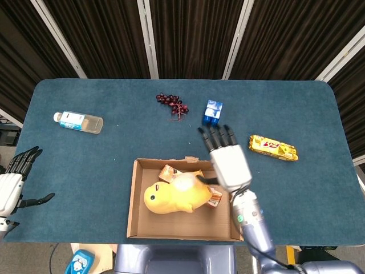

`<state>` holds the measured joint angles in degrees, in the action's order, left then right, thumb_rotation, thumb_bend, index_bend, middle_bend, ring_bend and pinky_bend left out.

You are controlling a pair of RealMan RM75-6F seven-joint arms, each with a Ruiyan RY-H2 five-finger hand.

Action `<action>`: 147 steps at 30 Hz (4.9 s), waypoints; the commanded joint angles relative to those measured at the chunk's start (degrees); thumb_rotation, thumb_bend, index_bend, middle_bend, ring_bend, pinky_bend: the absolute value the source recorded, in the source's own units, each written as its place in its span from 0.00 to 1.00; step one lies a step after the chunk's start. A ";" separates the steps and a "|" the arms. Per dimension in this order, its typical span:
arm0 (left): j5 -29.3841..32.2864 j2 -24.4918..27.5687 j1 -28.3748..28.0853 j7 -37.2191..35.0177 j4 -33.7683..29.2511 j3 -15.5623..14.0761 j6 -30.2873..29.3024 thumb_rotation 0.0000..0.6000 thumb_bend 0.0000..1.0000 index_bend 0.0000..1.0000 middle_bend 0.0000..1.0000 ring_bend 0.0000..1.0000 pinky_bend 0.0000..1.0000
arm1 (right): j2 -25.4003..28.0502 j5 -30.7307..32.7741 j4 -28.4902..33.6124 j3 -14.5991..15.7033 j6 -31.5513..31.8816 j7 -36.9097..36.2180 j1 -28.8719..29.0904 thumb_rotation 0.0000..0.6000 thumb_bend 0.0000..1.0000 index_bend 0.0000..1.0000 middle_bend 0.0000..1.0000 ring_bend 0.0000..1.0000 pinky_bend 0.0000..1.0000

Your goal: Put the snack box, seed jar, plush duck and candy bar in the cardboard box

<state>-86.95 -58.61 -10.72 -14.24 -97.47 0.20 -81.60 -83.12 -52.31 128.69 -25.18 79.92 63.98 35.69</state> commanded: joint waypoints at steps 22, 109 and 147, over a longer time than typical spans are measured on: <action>1.41 -1.15 -0.38 2.89 0.37 0.64 2.26 1.00 0.06 0.00 0.00 0.00 0.00 | 12.12 22.28 -38.58 3.49 -25.00 -21.55 -2.02 1.00 0.01 0.07 0.00 0.00 0.05; -2.02 -1.54 0.78 0.32 0.90 0.28 1.18 1.00 0.06 0.01 0.00 0.00 0.00 | 24.10 -33.85 -0.63 21.25 -9.92 -38.77 -12.87 1.00 0.15 0.73 0.67 0.64 0.67; -2.00 -1.38 0.90 -0.61 1.28 0.44 0.94 1.00 0.06 0.01 0.00 0.00 0.00 | 16.07 -24.11 2.63 18.68 -8.15 -23.15 -9.55 1.00 0.09 0.02 0.00 0.00 0.03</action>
<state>-88.96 -59.99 -9.82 -14.86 -96.19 0.65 -80.67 -67.26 -76.74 131.47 -5.99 71.24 41.05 26.19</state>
